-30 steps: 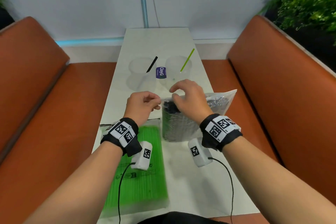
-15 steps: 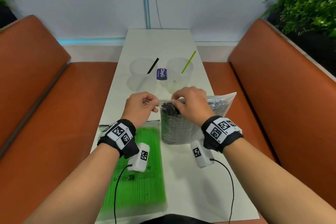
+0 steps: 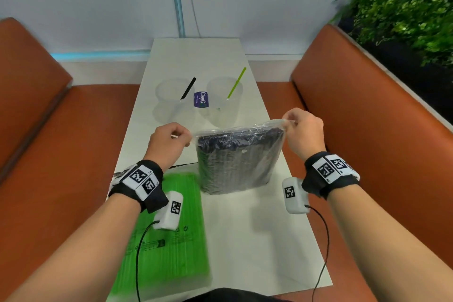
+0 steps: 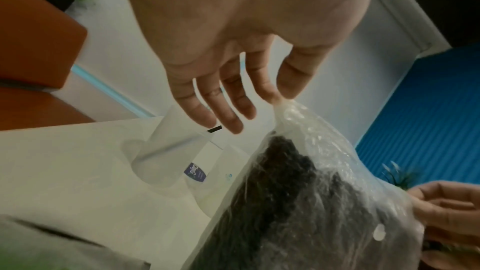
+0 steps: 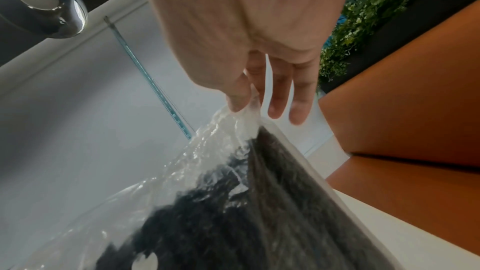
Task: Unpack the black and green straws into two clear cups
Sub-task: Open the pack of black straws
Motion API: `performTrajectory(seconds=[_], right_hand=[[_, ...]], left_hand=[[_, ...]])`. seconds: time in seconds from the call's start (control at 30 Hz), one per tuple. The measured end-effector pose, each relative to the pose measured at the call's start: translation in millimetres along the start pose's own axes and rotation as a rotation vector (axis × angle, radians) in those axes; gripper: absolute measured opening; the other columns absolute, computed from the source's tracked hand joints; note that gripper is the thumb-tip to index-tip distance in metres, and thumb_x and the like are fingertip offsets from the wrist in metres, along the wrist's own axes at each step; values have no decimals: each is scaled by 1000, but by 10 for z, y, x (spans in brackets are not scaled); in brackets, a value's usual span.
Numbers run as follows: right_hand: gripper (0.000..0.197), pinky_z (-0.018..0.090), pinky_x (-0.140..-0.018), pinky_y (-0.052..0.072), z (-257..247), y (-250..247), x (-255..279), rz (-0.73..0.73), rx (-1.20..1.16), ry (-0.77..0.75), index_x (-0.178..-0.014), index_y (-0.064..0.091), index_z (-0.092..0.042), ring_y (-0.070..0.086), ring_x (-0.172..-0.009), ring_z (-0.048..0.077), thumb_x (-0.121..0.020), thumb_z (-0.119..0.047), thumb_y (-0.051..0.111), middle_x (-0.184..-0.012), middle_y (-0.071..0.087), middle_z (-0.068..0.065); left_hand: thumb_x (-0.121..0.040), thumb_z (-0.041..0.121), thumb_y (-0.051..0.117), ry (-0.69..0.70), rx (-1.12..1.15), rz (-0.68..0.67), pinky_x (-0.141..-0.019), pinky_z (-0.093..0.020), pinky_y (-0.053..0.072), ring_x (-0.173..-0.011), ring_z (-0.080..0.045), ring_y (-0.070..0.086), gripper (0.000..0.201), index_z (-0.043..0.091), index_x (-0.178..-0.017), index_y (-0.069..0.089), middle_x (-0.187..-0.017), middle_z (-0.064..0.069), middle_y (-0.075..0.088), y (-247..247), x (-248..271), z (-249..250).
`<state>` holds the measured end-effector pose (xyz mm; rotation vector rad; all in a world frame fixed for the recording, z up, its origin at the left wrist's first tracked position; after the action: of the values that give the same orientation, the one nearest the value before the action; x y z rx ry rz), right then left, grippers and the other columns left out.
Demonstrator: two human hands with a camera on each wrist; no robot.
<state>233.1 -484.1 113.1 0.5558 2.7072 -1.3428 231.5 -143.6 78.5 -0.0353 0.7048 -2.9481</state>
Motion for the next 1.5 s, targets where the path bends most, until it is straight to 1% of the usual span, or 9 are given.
performTrajectory(seconds=[0.13, 0.27, 0.5, 0.6, 0.7, 0.87, 1.17, 1.4, 1.5], right_hand=[[18, 4, -53, 29, -15, -7, 22, 31, -89, 6, -82, 61, -21, 49, -71, -3, -94, -9, 56, -86, 63, 0], [18, 8, -58, 35, -61, 7, 49, -3, -144, -44, -81, 61, -23, 54, -76, -1, -94, -10, 58, -86, 64, -3], [15, 25, -72, 49, 183, -74, 84, 57, -97, 50, -84, 61, -27, 59, -87, 16, -94, -15, 58, -88, 64, -4], [30, 41, -92, 50, 274, 47, 170, 64, -267, 183, -122, 52, -25, 56, -109, 23, -93, -25, 58, -113, 61, 3], [72, 49, -81, 58, 389, 317, 360, -60, -508, 446, -148, 24, -29, 50, -122, 31, -88, -46, 60, -144, 43, 10], [74, 56, -68, 59, 199, 852, 764, -397, -956, 684, -148, 22, -40, 47, -116, 40, -86, -63, 57, -140, 33, -5], [46, 48, -74, 59, -676, 1160, 713, -614, -1364, 500, -111, 72, -18, 70, -72, 24, -92, -56, 53, -96, 69, 9], [36, 43, -81, 56, -1240, 2019, 1270, -984, -1564, 666, -113, 70, -1, 67, -103, 34, -87, -23, 61, -123, 62, 28], [33, 44, -81, 56, -1215, 2285, 1396, -1020, -1029, 446, -112, 67, -7, 66, -95, 31, -86, -22, 53, -114, 65, 27]], left_hand=[[-88, 33, 68, 95, -76, -5, -85, -29, 46, -96, -11, 61, 13, 25, -99, 65, -105, 9, 66, 102, -31, 297], [-84, 49, 69, 237, -384, -234, -99, -31, 44, -109, -12, 57, 44, 30, -123, 64, -117, 10, 65, 563, -64, 641], [-88, 22, 67, 241, -495, -256, -72, -30, 49, -81, -22, 63, 13, 19, -75, 67, -79, 2, 65, 853, -50, 703], [-86, 18, 67, 220, -434, -226, -70, -24, 44, -79, -19, 61, 11, 17, -75, 66, -81, 1, 66, 852, -70, 707], [-86, 18, 69, 213, -355, -185, -61, -14, 38, -70, -6, 55, 16, 21, -71, 62, -75, 10, 60, 820, -65, 728], [-84, 25, 73, 256, -205, -141, -57, -3, 37, -70, 2, 55, 17, 25, -71, 61, -74, 13, 62, 740, 4, 949], [-74, 27, 74, 234, -93, -274, -60, -23, 40, -50, 3, 49, 18, 24, -62, 62, -51, 18, 56, 416, 233, 1118], [-81, 22, 66, 158, -305, -129, -53, -21, 37, -51, -3, 47, 23, 14, -60, 59, -53, 8, 53, -105, 377, 696], [-77, 23, 63, 165, -468, -106, -46, -15, 30, -54, -3, 48, 25, 16, -58, 50, -54, 7, 50, -206, 507, 502]])
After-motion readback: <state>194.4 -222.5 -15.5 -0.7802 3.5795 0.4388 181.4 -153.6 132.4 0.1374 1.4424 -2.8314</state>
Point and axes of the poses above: each hand's wrist, its own x-axis away from the middle knuckle, its own y-axis out of the palm, z = x × y, the point moved 8 cm from there along -x, towards the middle knuckle
